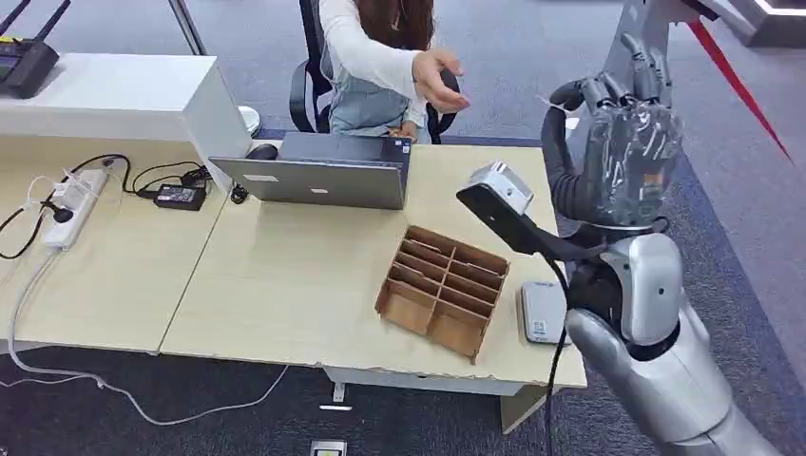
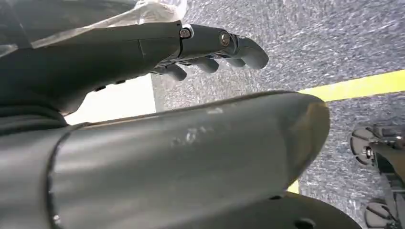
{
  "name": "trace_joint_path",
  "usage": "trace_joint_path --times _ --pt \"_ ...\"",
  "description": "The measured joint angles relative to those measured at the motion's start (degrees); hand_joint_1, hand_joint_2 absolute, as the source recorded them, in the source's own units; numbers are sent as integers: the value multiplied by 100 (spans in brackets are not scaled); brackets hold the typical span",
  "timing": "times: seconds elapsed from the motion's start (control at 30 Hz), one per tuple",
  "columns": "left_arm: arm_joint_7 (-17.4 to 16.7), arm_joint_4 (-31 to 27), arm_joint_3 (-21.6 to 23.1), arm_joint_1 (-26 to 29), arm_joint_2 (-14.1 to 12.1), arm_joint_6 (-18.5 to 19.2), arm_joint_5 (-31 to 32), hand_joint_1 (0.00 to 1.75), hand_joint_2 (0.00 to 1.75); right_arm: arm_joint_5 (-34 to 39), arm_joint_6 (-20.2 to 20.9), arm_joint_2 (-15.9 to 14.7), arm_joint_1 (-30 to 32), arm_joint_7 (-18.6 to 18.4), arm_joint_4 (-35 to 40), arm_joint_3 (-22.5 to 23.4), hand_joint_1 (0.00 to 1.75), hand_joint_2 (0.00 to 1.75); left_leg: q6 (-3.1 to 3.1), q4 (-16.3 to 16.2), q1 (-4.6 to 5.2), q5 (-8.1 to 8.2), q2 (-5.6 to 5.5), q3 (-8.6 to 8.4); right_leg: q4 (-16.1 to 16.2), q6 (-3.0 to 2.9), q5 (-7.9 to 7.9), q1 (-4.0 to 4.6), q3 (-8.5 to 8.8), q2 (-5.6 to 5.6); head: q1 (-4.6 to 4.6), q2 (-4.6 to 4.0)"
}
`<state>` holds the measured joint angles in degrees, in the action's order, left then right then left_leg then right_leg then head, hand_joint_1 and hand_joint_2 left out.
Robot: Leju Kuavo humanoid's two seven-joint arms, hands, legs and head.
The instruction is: Pass the card to the sensor for recognition and then transmit it.
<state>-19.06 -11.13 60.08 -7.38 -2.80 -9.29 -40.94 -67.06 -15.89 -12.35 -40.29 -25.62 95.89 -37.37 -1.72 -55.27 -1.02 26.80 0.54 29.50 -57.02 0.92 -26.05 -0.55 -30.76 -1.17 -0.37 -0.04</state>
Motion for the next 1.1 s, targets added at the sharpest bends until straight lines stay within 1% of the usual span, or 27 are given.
trace_joint_path --times 0.07,0.2,0.27,0.37,0.47,0.63,0.7,0.87,0.93,1.0,1.1 --pt "29 0 7 -4 0 18 44 0 0 202 -55 165 -184 102 -252 -103 175 175 -2 0 -2 -2 -1 1 -1 -1 0 2 0 0 0 0" --pt "83 0 40 -21 0 40 136 0 0 697 -201 660 -620 389 -1107 -349 175 175 -2 2 -6 -6 -3 1 -4 -3 2 6 2 -1 0 0" --pt "99 0 44 -45 0 46 157 0 0 785 -328 950 -825 469 -1610 -492 175 175 -3 1 -8 -7 -3 1 -4 -3 2 10 2 -3 0 0" --pt "112 0 48 -43 2 46 168 0 0 827 -413 1239 -1004 486 -2155 -618 175 175 -4 1 -9 -8 -16 3 -4 -2 1 10 2 -11 0 0" --pt "112 0 48 -43 2 48 168 0 0 855 -422 1406 -1060 497 -2461 -702 175 175 -3 0 -8 -7 -18 4 -4 -2 0 9 1 -10 2 0" --pt "112 0 55 -37 0 72 179 0 0 890 -416 1598 -1201 525 -2942 -833 175 175 -2 0 -7 -5 -17 5 -3 -1 0 8 0 -10 2 0" --pt "109 0 72 -37 0 92 195 0 0 993 -404 1755 -1258 601 -3221 -898 175 175 -2 1 -7 -5 -11 4 -3 -2 0 8 -1 -7 2 0" --pt "109 0 151 -47 2 105 234 0 0 1268 -518 2287 -1374 842 -4143 -1115 175 175 -4 1 -14 -7 -12 1 -4 -3 0 15 -1 -5 2 0" --pt "109 0 162 -47 9 105 234 0 0 1369 -529 2483 -1409 864 -4511 -1178 175 175 -5 1 -15 -7 -9 -1 -4 -4 1 17 -1 -5 0 0" --pt "112 0 177 -47 13 105 232 0 0 1421 -485 2588 -1445 862 -4757 -1233 175 175 -5 1 -16 -8 -11 0 -4 -4 0 17 0 -5 0 0" --pt "105 0 184 -32 31 107 227 0 0 1491 -392 2663 -1466 823 -4957 -1261 175 175 -5 0 -14 -7 -7 1 -4 -4 1 16 -1 -4 0 0"
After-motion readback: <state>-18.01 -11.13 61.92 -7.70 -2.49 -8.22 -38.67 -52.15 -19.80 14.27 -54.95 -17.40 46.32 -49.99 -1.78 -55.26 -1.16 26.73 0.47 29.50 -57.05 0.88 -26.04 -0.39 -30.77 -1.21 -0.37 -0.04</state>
